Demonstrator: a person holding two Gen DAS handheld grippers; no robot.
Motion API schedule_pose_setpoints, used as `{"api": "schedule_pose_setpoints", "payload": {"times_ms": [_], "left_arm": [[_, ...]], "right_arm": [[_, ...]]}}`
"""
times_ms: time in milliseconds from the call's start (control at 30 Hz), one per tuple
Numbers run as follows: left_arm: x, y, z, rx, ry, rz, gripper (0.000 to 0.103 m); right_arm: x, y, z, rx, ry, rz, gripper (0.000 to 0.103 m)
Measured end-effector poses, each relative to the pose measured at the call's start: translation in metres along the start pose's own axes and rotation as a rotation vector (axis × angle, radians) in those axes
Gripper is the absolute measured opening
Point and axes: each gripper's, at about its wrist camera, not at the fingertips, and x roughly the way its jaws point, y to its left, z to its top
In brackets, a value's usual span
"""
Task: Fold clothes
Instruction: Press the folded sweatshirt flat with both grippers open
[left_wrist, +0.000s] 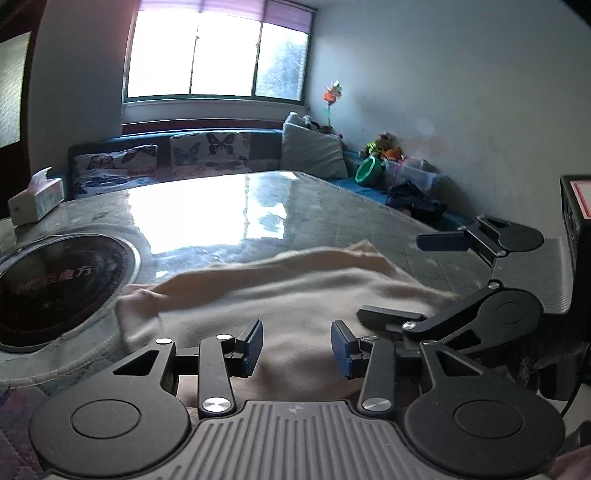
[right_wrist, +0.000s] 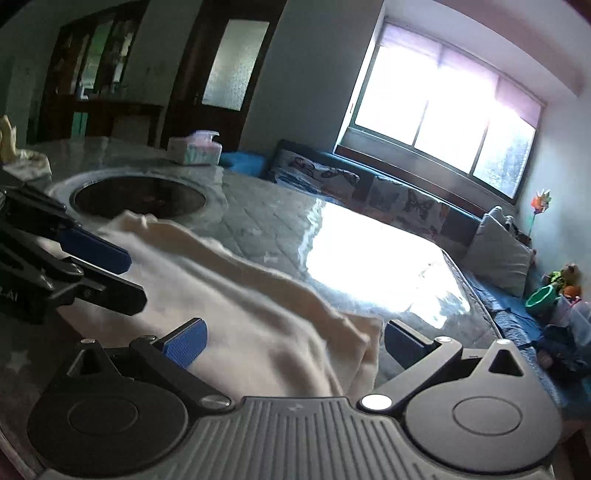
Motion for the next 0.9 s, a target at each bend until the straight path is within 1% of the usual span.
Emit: {"api": "schedule_pose_setpoints", "payload": {"times_ms": [100, 233, 400, 500, 567, 700, 767, 833, 900], "left_arm": [[0.006, -0.003, -0.008, 0.024, 0.022, 0.015, 0.044], [0.007, -0.003, -0.010, 0.026, 0.021, 0.018, 0.045], [0.008, -0.003, -0.012, 0.022, 0.019, 0.018, 0.045], [0.008, -0.003, -0.012, 0.025, 0.020, 0.018, 0.045], [0.008, -0.003, -0.012, 0.024, 0.021, 0.018, 0.045], [0.009, -0.001, -0.012, 0.018, 0.021, 0.015, 0.046], [0.009, -0.001, -0.012, 0.019, 0.022, 0.014, 0.046], [0.008, -0.001, -0.012, 0.016, 0.023, 0.014, 0.046], [0.009, -0.001, -0.012, 0.016, 0.023, 0.015, 0.046]], "right_arm": [[0.001, 0.007, -0.003, -0.013, -0.012, -0.016, 0.103], [-0.004, 0.009, -0.003, -0.009, -0.037, -0.048, 0.103], [-0.004, 0.006, -0.014, -0.036, -0.026, -0.100, 0.103], [-0.009, 0.001, -0.017, -0.026, -0.041, -0.111, 0.103], [-0.015, -0.001, -0.016, -0.025, -0.063, -0.141, 0.103], [-0.013, -0.006, -0.027, -0.023, -0.030, -0.164, 0.103], [-0.017, -0.010, -0.027, -0.018, -0.039, -0.170, 0.103], [-0.025, -0.015, -0.026, -0.009, -0.060, -0.200, 0.103], [-0.027, -0.021, -0.026, 0.003, -0.052, -0.229, 0.103]]}}
